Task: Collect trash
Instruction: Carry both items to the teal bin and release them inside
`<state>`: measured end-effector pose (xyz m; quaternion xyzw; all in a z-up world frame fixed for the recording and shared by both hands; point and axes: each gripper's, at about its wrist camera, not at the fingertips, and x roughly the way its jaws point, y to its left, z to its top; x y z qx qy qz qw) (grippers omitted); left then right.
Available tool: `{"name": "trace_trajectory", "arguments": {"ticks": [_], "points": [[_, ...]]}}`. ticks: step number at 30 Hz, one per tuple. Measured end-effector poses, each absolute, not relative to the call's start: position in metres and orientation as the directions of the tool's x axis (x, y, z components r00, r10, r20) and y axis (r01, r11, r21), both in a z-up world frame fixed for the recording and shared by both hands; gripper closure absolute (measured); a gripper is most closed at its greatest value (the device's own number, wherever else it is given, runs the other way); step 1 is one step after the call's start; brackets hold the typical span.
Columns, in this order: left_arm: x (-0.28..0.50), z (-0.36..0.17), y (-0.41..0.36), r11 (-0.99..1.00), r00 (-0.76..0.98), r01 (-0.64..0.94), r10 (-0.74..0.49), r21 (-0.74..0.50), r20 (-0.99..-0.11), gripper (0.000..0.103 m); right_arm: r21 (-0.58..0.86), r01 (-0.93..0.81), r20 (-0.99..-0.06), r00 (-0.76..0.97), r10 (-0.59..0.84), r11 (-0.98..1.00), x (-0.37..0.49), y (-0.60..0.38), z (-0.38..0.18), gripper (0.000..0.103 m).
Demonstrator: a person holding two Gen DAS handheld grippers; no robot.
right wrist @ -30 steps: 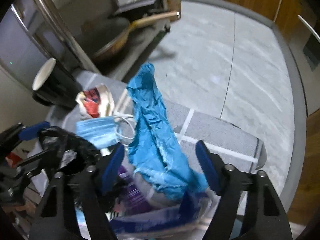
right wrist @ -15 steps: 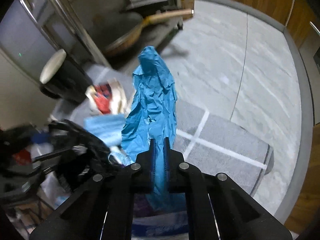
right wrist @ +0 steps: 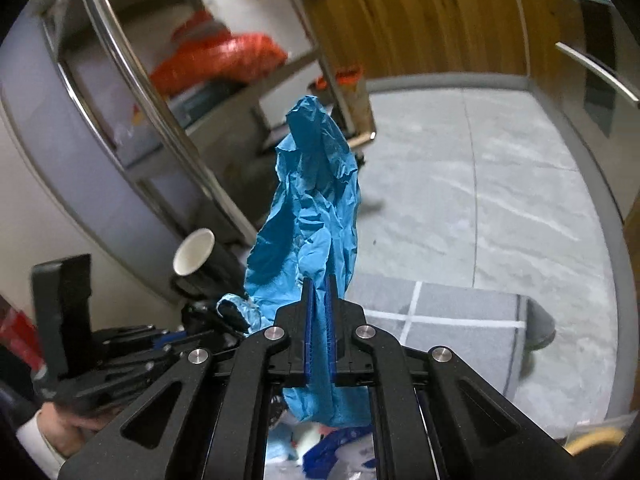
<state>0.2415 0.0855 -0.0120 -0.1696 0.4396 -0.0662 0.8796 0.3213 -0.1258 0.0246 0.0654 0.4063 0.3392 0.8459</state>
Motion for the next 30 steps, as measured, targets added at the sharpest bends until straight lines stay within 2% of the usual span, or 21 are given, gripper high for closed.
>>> {"name": "trace_trajectory", "arguments": {"ticks": [11, 16, 25, 30], "points": [[0.216, 0.034, 0.084, 0.912, 0.717, -0.005, -0.283, -0.409, -0.638, 0.096, 0.453, -0.386, -0.588, 0.548, 0.595, 0.803, 0.233, -0.222, 0.025, 0.097], [0.204, 0.048, 0.066, 0.886, 0.74, 0.06, -0.348, -0.459, -0.576, 0.096, 0.491, -0.319, -0.567, 0.589, 0.576, 0.81, 0.188, -0.261, 0.016, 0.097], [0.182, 0.065, -0.031, 0.88, 0.71, 0.269, -0.456, -0.391, -0.536, 0.096, 0.509, -0.199, -0.542, 0.681, 0.492, 0.837, 0.142, -0.321, 0.004, 0.097], [0.173, 0.057, -0.092, 0.867, 0.661, 0.359, -0.498, -0.346, -0.561, 0.096, 0.507, -0.136, -0.541, 0.719, 0.437, 0.851, 0.129, -0.354, -0.004, 0.097]]}}
